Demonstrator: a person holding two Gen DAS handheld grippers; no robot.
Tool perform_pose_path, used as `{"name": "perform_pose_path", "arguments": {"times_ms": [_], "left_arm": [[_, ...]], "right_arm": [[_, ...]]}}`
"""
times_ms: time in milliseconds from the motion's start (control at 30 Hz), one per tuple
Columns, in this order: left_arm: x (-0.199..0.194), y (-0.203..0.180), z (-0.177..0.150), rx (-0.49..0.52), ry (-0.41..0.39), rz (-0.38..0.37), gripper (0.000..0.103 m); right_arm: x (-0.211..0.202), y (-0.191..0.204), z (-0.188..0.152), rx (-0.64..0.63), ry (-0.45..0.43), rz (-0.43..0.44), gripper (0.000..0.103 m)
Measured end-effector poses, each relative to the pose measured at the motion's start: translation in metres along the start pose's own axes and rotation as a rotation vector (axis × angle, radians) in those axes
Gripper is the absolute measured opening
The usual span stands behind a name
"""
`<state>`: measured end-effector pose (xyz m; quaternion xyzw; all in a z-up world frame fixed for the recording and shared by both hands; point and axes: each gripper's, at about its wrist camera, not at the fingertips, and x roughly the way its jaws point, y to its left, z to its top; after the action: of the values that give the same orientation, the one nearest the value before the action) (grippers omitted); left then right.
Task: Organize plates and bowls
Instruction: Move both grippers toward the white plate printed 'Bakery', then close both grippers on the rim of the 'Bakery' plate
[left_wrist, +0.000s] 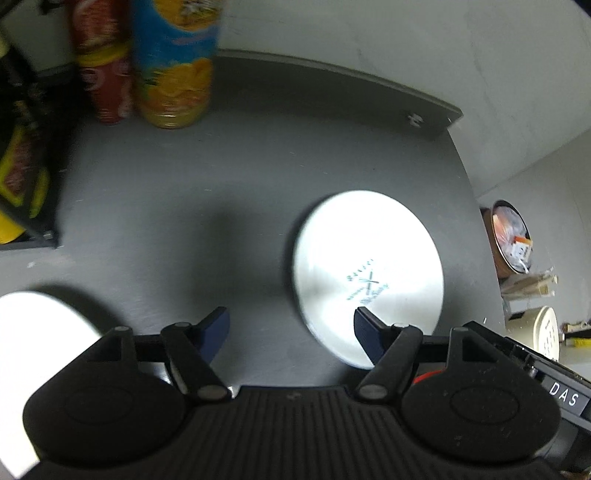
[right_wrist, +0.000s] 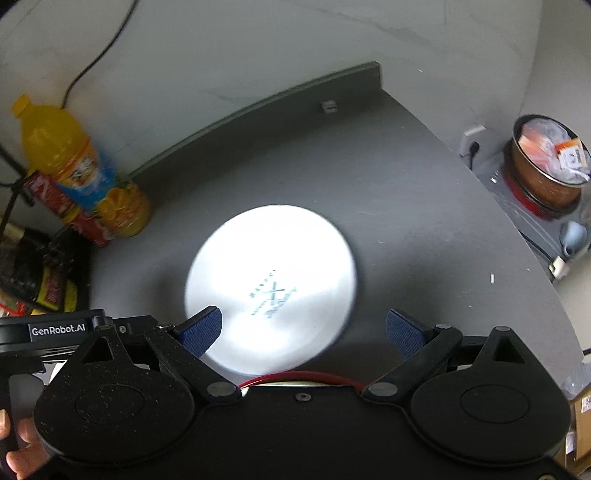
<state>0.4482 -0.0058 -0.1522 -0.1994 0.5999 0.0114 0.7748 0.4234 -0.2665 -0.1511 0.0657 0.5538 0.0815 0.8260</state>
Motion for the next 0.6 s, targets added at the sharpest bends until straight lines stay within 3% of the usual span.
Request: {"name": "perform_pose_path", "arguments": {"times_ms": [233, 600], "left_arm": [[0.034, -0.012, 0.009, 0.017, 0.042, -0.018, 0.072], [0.069, -0.008, 0.016, -0.023, 0.074, -0.048, 0.064]], "right_arm": [[0.022, -0.025, 0.01, 0.06, 0.056, -0.035, 0.095], [0.054, -0.057, 0.026, 0.106, 0.136, -0.05, 0.074]]}}
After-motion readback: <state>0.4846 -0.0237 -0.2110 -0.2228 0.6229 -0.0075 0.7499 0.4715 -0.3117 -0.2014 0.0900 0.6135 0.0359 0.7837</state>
